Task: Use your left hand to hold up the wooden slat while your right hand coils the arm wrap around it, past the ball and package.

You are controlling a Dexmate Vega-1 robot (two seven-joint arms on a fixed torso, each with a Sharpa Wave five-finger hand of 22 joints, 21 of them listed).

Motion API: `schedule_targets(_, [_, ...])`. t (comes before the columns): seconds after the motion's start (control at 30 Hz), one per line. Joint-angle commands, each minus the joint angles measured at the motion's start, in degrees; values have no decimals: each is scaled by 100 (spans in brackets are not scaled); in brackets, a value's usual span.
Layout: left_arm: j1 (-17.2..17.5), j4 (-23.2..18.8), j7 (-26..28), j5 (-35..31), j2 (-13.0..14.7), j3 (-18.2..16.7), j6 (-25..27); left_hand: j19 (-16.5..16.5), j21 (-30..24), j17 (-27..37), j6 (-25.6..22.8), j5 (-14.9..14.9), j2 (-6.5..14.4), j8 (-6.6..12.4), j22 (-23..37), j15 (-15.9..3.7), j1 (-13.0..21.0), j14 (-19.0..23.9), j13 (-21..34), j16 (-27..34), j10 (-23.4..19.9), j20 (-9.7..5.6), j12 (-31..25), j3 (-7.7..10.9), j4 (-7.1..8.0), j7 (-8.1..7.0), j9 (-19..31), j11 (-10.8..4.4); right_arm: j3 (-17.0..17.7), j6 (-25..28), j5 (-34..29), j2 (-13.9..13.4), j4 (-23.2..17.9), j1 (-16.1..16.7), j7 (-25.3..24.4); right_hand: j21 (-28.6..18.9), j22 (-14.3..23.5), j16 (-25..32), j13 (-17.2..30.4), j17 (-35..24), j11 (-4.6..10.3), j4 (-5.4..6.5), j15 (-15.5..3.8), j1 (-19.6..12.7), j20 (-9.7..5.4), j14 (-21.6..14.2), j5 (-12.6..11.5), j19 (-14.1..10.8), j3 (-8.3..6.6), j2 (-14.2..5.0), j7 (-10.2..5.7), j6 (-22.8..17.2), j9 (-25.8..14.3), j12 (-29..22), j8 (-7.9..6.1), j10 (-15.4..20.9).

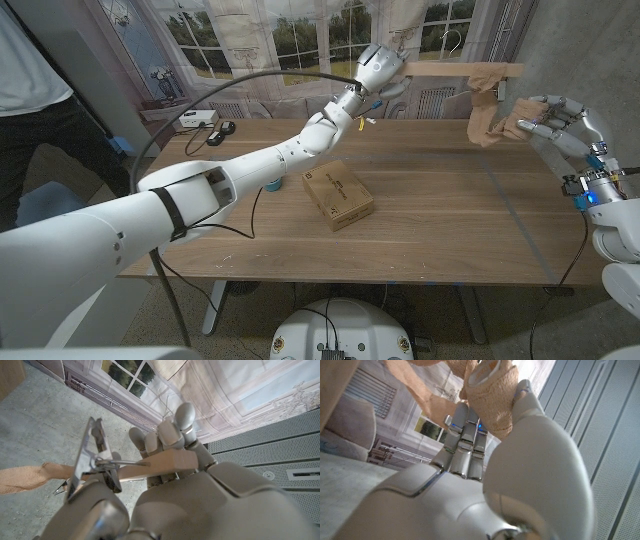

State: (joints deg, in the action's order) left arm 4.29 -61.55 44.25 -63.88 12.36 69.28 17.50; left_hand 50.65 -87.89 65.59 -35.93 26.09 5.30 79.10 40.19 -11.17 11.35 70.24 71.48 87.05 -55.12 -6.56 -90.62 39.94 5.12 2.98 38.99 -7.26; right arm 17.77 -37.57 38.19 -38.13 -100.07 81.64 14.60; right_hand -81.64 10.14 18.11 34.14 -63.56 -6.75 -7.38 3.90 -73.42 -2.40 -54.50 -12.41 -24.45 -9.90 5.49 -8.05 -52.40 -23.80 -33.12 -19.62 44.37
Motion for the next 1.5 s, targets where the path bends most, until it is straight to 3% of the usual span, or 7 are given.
schedule_targets(0.03, [-239,166,-326,349,37,228,-651,35,-17,475,-24,-13,159,54,77,-64,-91,85,19,99,-191,-319,-38,480,489,27,38,-191,-642,-599,1117,-289,711,-1124,1843,-20,-3,12,23,-14,726,-9,-1661,-1250,-627,-1554,-31,-24,-61,-1262,683,-720,-32,-34,12,883])
schedule_targets(0.2, [-378,235,-580,464,98,280,-1065,49,30,476,-39,-20,155,36,34,-63,-101,62,19,93,-166,-331,-31,489,486,19,-4,-209,-1024,-550,1696,-278,1105,-1784,2584,-23,-2,6,23,-6,743,-9,-1665,-1250,-629,-1560,-28,-24,-61,-1260,682,-718,-44,-24,19,883])
schedule_targets(0.3, [-477,335,-606,519,125,320,-1399,50,71,475,-22,-22,149,55,-22,-64,-105,55,19,91,-172,-330,-35,491,483,17,31,-200,-1165,-484,1733,-255,1212,-2050,2623,-26,-1,3,18,-2,747,-7,-1664,-1246,-630,-1566,-26,-26,-61,-1261,673,-717,-40,-15,31,886])
schedule_targets(0.57, [-588,226,-908,519,320,358,-1844,38,60,474,-29,-25,144,42,7,-64,-114,55,19,91,-172,-329,-36,496,481,16,1,-213,-1322,-715,1317,9,1273,-2446,1913,-19,-5,2,52,-18,760,2,-1655,-1228,-635,-1559,-19,-15,-58,-1256,653,-728,-42,-13,49,869])
schedule_targets(0.87, [-591,14,-1155,529,537,249,-2228,33,61,473,-22,-28,139,36,7,-63,-121,59,19,91,-153,-318,-33,497,480,27,-8,-223,-1538,-1202,927,648,1578,-2928,919,15,-14,-3,67,-46,827,23,-1657,-1192,-646,-1531,-15,23,-47,-1249,586,-748,-51,4,60,850])
schedule_targets(1.3, [-637,-3,-1268,725,676,42,-3076,22,70,473,-21,-29,132,27,-6,-61,-133,39,18,85,-150,-300,-33,501,480,28,-31,-198,-1930,-890,163,652,1910,-3579,-126,52,-13,-21,102,-86,868,44,-1664,-1159,-683,-1476,-25,62,-35,-1248,564,-750,-60,19,89,831])
schedule_targets(1.5, [-619,-95,-1317,770,762,-65,-3345,21,81,473,-17,-27,128,28,-22,-60,-142,36,18,85,-161,-296,-35,503,481,30,-34,-199,-2137,-553,94,588,2213,-3946,-319,59,-10,-27,90,-100,869,51,-1664,-1153,-690,-1464,-30,69,-32,-1253,578,-761,-43,41,109,820])
